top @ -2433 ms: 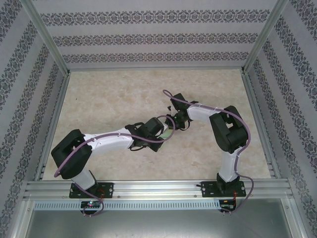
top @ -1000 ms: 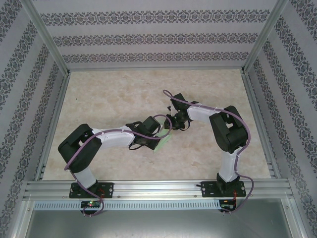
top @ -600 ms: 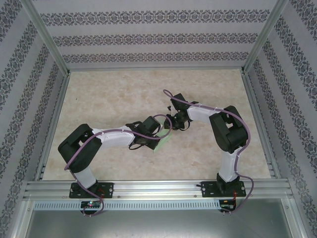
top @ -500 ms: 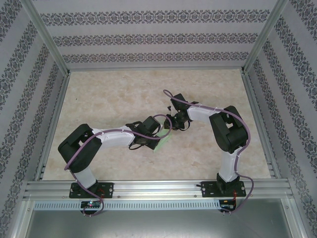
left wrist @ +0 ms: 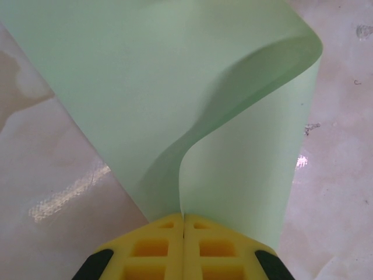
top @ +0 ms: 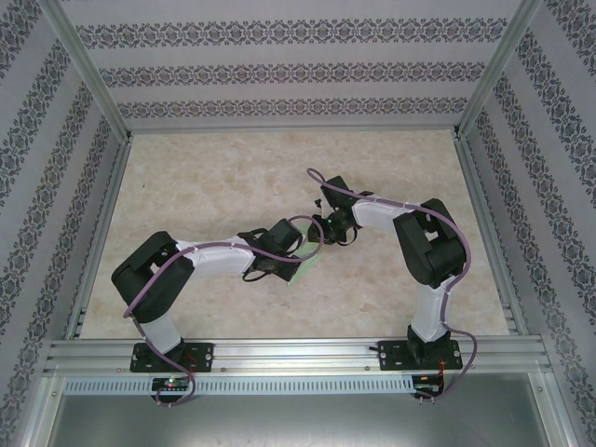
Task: Fold a paper plane with a square sheet of paper (pick it up from the middle)
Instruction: Third fold the triangle at the center of the table.
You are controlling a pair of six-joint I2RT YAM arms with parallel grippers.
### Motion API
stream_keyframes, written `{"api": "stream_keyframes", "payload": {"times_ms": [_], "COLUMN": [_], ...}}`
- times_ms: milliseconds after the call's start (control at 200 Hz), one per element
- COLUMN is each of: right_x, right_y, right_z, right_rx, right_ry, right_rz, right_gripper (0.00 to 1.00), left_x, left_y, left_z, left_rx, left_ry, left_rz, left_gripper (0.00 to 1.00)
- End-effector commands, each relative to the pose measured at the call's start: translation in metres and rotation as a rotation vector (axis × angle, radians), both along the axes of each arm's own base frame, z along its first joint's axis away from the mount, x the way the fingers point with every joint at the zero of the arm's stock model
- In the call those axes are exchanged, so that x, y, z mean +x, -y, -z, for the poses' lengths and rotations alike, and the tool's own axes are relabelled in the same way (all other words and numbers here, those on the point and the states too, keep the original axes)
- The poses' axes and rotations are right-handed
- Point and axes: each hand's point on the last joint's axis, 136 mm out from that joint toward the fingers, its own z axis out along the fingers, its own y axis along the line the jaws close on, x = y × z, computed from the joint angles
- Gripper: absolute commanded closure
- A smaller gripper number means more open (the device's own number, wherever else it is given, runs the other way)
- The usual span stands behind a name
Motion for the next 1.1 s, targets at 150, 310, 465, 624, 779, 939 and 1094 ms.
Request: {"api": "stream_keyframes", "payload": {"times_ms": [150, 310, 465, 624, 779, 939, 1094], "right_x": [-0.015, -0.015, -0.014, -0.003, 0.012, 0.010, 0.012], "right_y": [0.009, 0.009, 0.006, -0.004, 0.002, -0.007, -0.011], "right_z": [0.020, 0.019, 0.018, -0.007, -0.041, -0.040, -0.016], "right_rx": [-0.051, -0.051, -0.036, 0.076, 0.132, 0.180, 0.123], "right_ry": [-0.050, -0.047, -0.046, 0.000, 0.094, 0.066, 0.026], "right_rz": [0.013, 0.013, 0.011, 0.040, 0.085, 0.059, 0.052], "right_gripper": [0.88, 0.88, 0.87, 0.86, 0.84, 0.84, 0.85], "left_x": [0.011, 0.009, 0.006, 0.005, 0.004, 0.006, 0.007], "left_y": [-0.008, -0.007, -0.007, -0.009, -0.013, -0.008, -0.007], "left_z": [-0.005, -0.001, 0.002, 0.005, 0.005, -0.002, -0.004], "left_rx": [0.011, 0.009, 0.007, 0.017, 0.025, 0.004, 0.002], "left_ry": [0.043, 0.029, 0.015, 0.007, 0.009, 0.018, 0.019], "left_rz": [-0.032, -0.026, -0.025, -0.034, -0.043, -0.037, -0.035], "left_gripper": [0.98, 0.98, 0.98, 0.98, 0.99, 0.99, 0.99]}}
